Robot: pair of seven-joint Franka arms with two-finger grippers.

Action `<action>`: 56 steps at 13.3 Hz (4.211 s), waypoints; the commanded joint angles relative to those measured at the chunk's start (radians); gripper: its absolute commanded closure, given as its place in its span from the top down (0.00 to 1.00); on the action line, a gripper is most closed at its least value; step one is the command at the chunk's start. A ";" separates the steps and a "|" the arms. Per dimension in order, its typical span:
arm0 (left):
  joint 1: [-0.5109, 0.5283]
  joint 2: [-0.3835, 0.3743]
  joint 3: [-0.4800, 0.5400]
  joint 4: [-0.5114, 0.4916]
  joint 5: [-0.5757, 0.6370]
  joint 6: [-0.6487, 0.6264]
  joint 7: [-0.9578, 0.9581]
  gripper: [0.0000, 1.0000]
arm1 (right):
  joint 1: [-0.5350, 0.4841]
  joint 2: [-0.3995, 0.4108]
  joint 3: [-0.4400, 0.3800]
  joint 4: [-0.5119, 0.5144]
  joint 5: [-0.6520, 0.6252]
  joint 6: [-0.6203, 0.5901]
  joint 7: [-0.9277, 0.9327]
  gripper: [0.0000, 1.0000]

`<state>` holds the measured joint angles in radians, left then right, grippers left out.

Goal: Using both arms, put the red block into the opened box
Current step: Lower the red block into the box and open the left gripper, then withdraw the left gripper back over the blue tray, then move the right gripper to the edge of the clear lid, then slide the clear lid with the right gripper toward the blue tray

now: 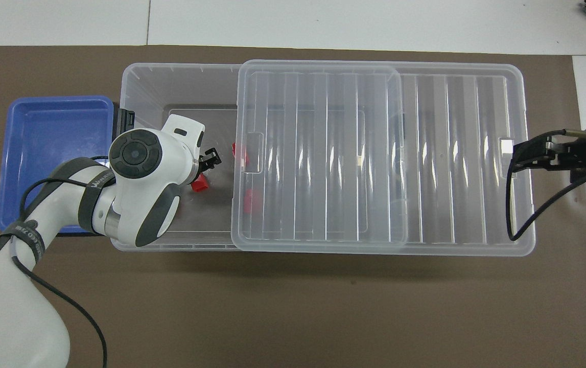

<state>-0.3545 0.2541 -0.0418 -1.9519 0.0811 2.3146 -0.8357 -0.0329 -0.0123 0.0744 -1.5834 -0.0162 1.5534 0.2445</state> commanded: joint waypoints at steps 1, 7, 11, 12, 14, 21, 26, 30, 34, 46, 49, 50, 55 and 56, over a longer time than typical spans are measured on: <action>0.032 -0.030 -0.006 0.112 0.009 -0.171 0.004 0.75 | -0.013 -0.006 0.005 -0.006 0.005 0.019 -0.024 1.00; 0.152 -0.095 -0.001 0.408 -0.107 -0.580 0.045 0.82 | -0.035 -0.006 0.004 -0.004 0.007 0.027 -0.053 1.00; 0.278 -0.173 0.010 0.418 -0.092 -0.662 0.355 1.00 | -0.019 -0.018 -0.019 -0.007 0.008 0.011 -0.060 1.00; 0.307 -0.185 0.013 0.418 -0.077 -0.685 0.457 1.00 | 0.007 -0.018 -0.050 -0.007 0.007 0.011 -0.062 1.00; 0.365 -0.191 0.014 0.416 -0.047 -0.707 0.654 1.00 | 0.048 -0.018 -0.093 -0.009 0.007 0.011 -0.062 1.00; 0.393 -0.233 0.014 0.337 -0.040 -0.692 0.753 1.00 | 0.068 -0.011 -0.097 -0.012 0.007 0.027 -0.074 1.00; 0.397 -0.213 0.016 0.404 -0.040 -0.684 0.765 1.00 | 0.010 -0.017 -0.097 -0.099 0.007 0.190 -0.135 0.00; 0.397 -0.075 0.016 0.578 -0.038 -0.815 0.765 1.00 | -0.056 -0.009 -0.097 -0.222 0.008 0.373 -0.136 0.00; 0.394 -0.105 0.016 0.558 -0.021 -0.824 0.857 1.00 | -0.107 0.017 -0.097 -0.319 0.008 0.507 -0.165 0.00; 0.393 -0.246 0.016 0.387 -0.023 -0.796 0.889 1.00 | -0.104 0.057 -0.093 -0.357 0.008 0.577 -0.263 0.00; 0.394 -0.248 0.016 0.384 -0.023 -0.801 0.888 1.00 | -0.064 0.057 -0.091 -0.357 0.016 0.571 -0.266 0.00; 0.394 -0.248 0.016 0.384 -0.023 -0.799 0.888 1.00 | -0.041 0.057 -0.088 -0.356 0.022 0.570 -0.267 0.00; 0.394 -0.248 0.016 0.384 -0.023 -0.801 0.888 1.00 | 0.066 0.055 -0.087 -0.357 0.022 0.565 -0.258 0.00; 0.394 -0.248 0.016 0.384 -0.023 -0.801 0.888 1.00 | 0.088 0.052 -0.087 -0.357 0.022 0.559 -0.257 0.00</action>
<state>0.0395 0.0373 -0.0271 -1.5285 0.0369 1.4972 0.0396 0.0304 0.0508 -0.0134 -1.9252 -0.0156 2.1063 0.0105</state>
